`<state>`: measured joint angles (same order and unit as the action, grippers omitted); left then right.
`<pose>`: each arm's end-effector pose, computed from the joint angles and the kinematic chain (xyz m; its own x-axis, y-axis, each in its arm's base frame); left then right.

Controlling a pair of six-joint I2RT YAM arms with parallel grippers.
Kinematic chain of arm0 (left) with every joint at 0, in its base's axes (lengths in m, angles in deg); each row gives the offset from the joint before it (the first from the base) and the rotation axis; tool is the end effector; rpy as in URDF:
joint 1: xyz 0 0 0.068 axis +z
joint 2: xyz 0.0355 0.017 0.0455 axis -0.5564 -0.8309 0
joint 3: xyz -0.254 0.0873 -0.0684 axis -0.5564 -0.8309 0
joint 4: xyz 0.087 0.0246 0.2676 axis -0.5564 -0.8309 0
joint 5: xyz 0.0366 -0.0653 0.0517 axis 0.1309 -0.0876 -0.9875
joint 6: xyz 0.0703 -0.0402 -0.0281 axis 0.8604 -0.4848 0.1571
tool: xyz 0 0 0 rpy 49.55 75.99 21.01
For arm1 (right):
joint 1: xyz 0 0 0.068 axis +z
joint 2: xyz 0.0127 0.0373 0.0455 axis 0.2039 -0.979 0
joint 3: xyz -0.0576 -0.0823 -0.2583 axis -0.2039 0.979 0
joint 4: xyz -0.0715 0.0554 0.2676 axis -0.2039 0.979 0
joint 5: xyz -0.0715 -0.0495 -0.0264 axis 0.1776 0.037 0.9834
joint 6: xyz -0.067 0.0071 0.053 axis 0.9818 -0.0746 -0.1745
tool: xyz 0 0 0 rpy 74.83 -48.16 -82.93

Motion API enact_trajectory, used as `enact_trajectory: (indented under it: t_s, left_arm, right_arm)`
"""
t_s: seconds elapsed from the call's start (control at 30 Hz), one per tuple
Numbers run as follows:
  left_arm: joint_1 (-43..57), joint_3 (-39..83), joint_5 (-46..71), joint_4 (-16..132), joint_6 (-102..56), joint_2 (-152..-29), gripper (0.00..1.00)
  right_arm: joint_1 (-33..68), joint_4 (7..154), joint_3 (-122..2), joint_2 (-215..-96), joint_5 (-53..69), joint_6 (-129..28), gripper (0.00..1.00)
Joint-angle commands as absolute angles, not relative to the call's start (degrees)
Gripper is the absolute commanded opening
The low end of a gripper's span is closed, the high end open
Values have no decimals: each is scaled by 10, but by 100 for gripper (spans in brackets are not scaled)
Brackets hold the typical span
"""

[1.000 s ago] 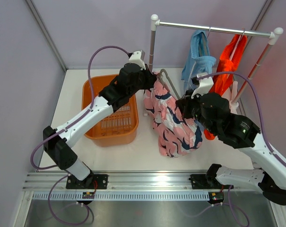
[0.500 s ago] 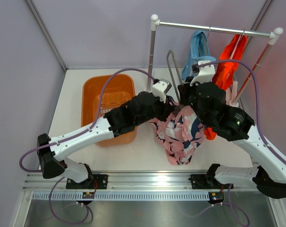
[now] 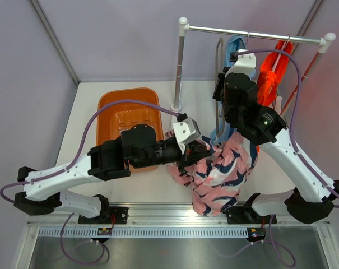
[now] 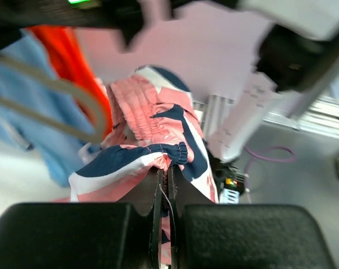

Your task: Remove the shorts from the hanger

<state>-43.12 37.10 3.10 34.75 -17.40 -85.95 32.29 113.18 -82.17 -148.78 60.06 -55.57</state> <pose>0.0746 -0.3138 0.4865 -0.1203 0.0594 -0.9910 0.9616 0.2550 -0.1014 0.2502 0.1687 0.5097 -0.1262 0.0828 -0.9885 0.0209 0.9965 0.0808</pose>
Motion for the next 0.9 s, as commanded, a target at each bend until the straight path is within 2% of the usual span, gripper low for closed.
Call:
enact_trajectory:
  t_s: [0.0, 0.07, 0.2, 0.27, 0.3, 0.4, 0.63, 0.87]
  left_arm:
    - [-447, 392, 116, 333, -118, -845, 0]
    - [-452, 385, 95, 356, -118, -830, 0]
    - [-452, 428, -50, 369, -93, -821, 0]
    - [-452, 495, -124, 357, -72, -838, 0]
    - [-450, 520, -211, 354, -57, -848, 0]
    - [-414, 619, -324, 346, -48, -881, 0]
    - [-256, 716, -341, 398, -23, -892, 0]
    - [-191, 729, -445, 546, 94, -897, 0]
  right_arm:
    - [310, 1055, -850, -1496, 636, -549, 0]
    - [308, 1062, -866, -1505, 629, -549, 0]
    - [303, 1085, -875, -1501, 640, -551, 0]
    - [301, 1096, -875, -1491, 646, -553, 0]
    - [296, 1107, -875, -1481, 649, -554, 0]
    - [295, 1123, -864, -1462, 650, -564, 0]
    - [295, 1151, -815, -1400, 633, -594, 0]
    - [295, 1164, -764, -1374, 619, -606, 0]
